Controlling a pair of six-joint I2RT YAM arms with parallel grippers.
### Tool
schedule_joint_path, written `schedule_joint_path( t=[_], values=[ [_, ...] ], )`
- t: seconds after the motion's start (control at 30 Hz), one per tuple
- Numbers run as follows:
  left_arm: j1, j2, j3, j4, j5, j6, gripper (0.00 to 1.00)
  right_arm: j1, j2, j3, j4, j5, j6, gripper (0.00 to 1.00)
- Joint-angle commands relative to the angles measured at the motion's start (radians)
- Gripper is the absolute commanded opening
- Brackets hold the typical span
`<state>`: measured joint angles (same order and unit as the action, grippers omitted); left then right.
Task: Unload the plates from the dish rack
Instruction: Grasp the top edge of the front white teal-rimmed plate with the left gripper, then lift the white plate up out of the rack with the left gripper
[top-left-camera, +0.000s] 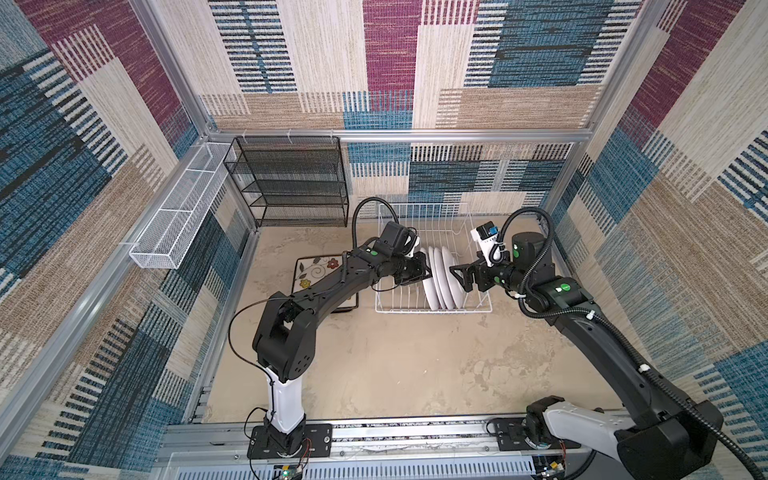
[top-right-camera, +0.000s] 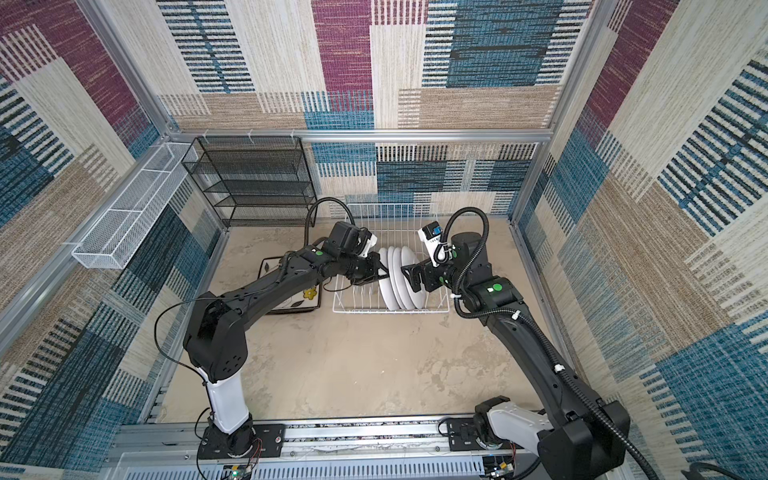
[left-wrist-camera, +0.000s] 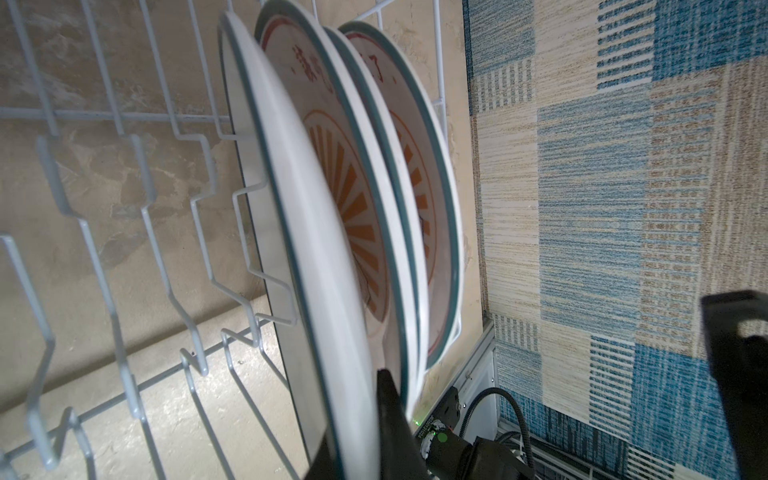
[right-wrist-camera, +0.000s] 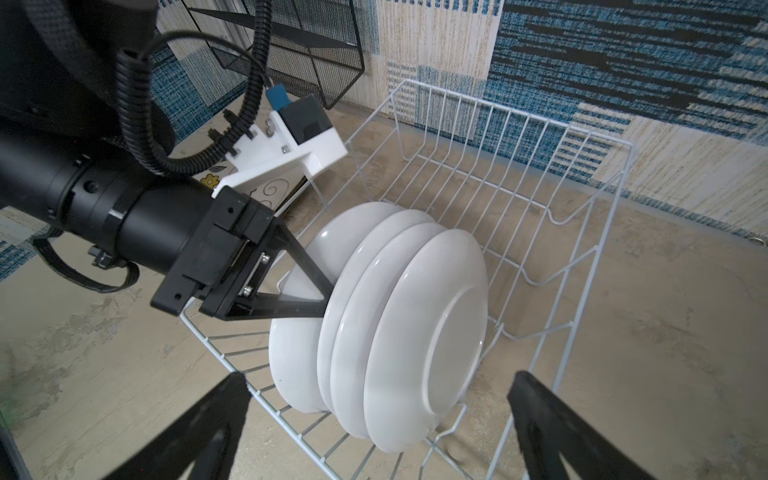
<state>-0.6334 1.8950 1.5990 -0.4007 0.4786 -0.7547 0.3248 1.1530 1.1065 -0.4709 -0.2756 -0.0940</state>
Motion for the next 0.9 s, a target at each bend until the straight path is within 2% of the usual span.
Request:
schedule_joint_path(
  t=[0.0, 0.27, 0.87],
  values=[
    [0.000, -0.022, 0.003, -0.027, 0.007, -0.013, 0.00, -0.001, -0.009, 0.015, 0.037, 0.013, 0.010, 1.00],
    [0.000, -0.050, 0.013, -0.034, 0.008, -0.003, 0.00, -0.002, -0.015, 0.012, 0.053, 0.060, 0.035, 1.00],
    [0.003, -0.141, -0.003, -0.054, -0.005, 0.007, 0.00, -0.003, -0.033, 0.004, 0.099, 0.068, 0.071, 1.00]
  ],
)
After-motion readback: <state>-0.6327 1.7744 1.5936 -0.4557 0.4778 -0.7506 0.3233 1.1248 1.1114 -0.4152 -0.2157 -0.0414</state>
